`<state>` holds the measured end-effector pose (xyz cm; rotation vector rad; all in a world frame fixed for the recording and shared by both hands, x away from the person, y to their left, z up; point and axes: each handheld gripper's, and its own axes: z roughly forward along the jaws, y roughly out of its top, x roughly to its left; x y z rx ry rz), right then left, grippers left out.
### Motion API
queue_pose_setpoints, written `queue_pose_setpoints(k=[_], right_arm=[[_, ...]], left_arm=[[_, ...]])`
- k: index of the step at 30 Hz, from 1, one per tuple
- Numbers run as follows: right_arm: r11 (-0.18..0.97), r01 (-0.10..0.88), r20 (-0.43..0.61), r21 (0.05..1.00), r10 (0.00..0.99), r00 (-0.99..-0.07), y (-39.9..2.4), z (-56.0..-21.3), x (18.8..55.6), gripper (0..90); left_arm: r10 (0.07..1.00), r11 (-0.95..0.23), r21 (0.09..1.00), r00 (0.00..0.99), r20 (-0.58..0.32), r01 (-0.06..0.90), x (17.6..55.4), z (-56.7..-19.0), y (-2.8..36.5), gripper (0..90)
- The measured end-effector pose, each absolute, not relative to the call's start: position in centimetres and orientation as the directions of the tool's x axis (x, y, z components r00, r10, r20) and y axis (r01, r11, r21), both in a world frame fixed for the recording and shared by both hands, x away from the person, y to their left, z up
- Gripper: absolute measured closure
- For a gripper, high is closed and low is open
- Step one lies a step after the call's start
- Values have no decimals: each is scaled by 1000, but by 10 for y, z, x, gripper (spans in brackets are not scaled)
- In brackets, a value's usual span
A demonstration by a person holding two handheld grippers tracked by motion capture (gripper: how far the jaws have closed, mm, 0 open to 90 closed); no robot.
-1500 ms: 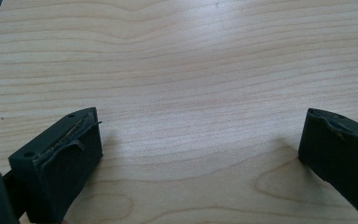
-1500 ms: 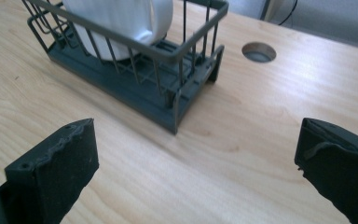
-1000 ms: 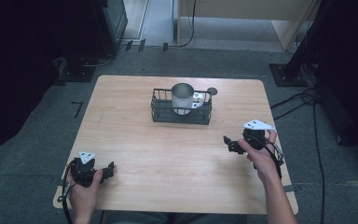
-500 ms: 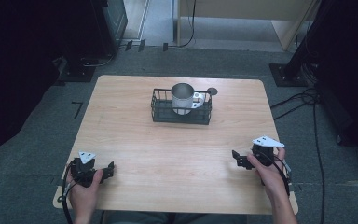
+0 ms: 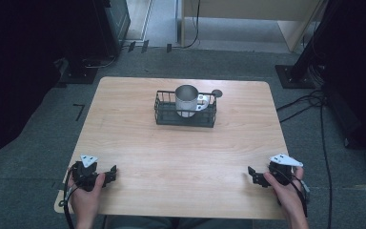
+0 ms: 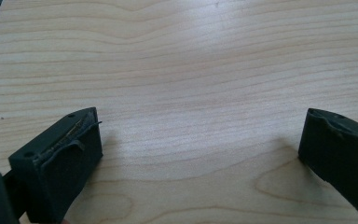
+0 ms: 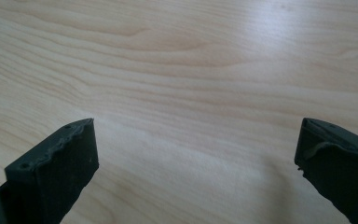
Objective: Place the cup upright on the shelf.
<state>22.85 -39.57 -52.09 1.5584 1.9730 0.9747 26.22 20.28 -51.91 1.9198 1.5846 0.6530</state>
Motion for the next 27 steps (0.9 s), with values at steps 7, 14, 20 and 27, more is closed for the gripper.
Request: queue_pose_setpoints(k=[7,14,20,27], right_arm=[[117,669,69,734,967,-244,-402,-527,217,0],[132,688,26,714,976,-215,-408,-529,205,0],[122,689,27,715,979,-202,-408,-529,202,0],[111,691,29,714,982,-188,-408,-529,203,0]], left_arm=[[983,-144,689,183,17,710,262,-519,203,0],[983,-144,689,183,17,710,262,-519,203,0],[983,-143,689,183,16,710,262,-519,203,0],[983,-144,689,183,17,710,262,-519,203,0]])
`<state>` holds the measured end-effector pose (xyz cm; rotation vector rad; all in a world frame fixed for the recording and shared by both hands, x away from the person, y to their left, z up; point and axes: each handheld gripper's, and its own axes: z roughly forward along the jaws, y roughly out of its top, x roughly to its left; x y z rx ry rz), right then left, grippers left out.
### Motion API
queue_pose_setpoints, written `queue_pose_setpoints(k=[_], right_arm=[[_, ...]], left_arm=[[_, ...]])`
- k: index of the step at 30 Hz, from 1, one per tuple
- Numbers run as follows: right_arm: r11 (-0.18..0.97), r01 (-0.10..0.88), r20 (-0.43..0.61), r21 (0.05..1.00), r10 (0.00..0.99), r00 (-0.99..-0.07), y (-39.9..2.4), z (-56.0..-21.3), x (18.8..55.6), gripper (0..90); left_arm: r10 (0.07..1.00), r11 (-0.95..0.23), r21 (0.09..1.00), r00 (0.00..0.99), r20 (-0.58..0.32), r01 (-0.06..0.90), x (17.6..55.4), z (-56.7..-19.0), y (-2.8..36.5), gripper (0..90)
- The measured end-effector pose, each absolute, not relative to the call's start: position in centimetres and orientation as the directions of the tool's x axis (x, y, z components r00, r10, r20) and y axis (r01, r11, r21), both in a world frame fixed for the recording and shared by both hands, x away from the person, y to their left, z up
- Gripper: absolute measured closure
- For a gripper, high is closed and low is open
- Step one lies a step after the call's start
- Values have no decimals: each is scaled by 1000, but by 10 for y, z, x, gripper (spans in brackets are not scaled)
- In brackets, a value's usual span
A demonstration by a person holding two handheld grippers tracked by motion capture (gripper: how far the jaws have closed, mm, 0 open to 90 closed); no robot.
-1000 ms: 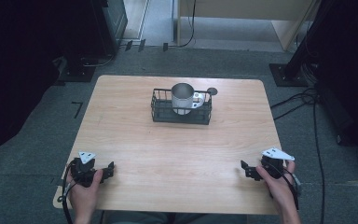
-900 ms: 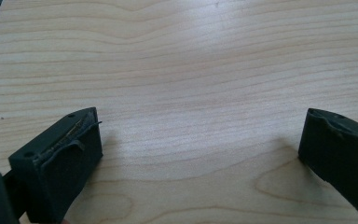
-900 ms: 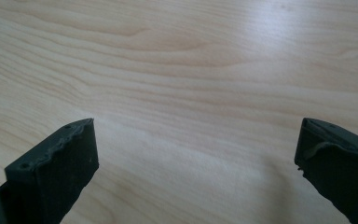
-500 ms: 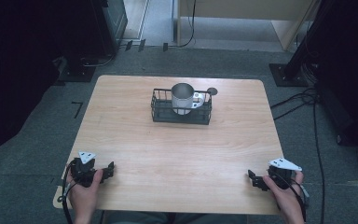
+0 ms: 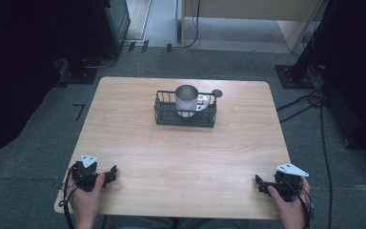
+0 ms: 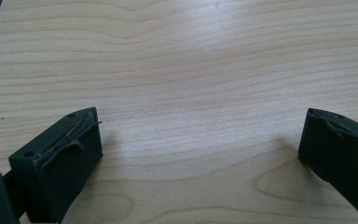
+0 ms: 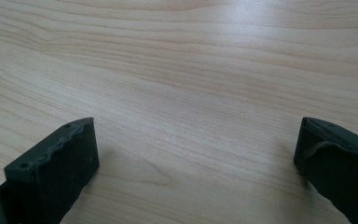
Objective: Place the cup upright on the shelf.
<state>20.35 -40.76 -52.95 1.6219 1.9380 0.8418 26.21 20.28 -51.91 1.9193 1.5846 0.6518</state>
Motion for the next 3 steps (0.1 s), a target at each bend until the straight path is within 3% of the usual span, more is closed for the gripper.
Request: queue_pose_setpoints(k=[3], right_arm=[[112,691,28,714,982,-188,-408,-529,203,0]], left_arm=[[983,-144,689,183,17,710,262,-519,203,0]])
